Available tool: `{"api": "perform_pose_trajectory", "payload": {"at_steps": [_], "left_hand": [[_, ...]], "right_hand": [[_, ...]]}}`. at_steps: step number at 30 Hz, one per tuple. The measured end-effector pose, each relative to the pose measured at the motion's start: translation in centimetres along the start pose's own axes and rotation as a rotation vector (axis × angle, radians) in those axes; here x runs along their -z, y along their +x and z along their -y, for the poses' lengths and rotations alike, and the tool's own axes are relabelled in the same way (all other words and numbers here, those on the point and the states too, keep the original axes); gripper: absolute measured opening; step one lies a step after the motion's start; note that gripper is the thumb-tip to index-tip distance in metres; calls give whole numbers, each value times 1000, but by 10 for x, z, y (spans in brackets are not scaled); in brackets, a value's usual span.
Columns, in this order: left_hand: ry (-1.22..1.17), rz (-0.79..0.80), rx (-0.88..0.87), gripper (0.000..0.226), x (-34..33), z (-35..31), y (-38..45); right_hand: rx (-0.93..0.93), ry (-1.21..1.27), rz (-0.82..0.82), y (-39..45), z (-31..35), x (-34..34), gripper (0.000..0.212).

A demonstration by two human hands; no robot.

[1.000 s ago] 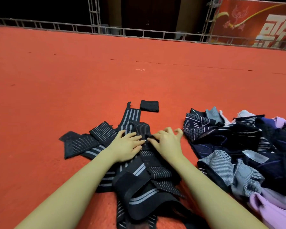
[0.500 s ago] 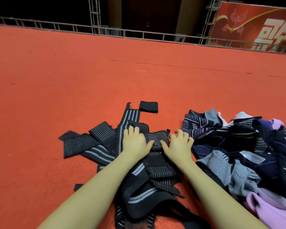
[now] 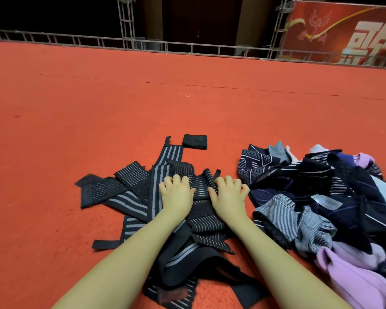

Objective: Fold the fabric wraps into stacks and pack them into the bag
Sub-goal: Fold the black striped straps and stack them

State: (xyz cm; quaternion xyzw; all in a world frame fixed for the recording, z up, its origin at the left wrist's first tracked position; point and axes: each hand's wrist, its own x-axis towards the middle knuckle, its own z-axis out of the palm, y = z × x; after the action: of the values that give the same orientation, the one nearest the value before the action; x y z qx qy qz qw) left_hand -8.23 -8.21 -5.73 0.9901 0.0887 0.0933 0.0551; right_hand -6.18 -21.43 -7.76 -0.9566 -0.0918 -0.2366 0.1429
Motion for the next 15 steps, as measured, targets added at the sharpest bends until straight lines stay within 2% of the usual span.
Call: {"api": "perform_pose_trajectory", "payload": {"at_steps": [3,7,10,12,15], "left_hand": [[-18,-76,-35,37,-3,-1,-4],[-164,-90,-62,46,-5,2,-1],[-203,-309,-117,44,-1,7,5],[-134,-456,-147,44,3,10,19],[-33,-541,-189,47,16,15,50]], "right_hand": [[25,25,-24,-1,-1,-1,14],[25,87,-91,-3,2,-2,17],[17,119,-197,7,7,2,25],[2,110,-267,20,11,5,30],[-37,91,-312,48,19,5,33]]}}
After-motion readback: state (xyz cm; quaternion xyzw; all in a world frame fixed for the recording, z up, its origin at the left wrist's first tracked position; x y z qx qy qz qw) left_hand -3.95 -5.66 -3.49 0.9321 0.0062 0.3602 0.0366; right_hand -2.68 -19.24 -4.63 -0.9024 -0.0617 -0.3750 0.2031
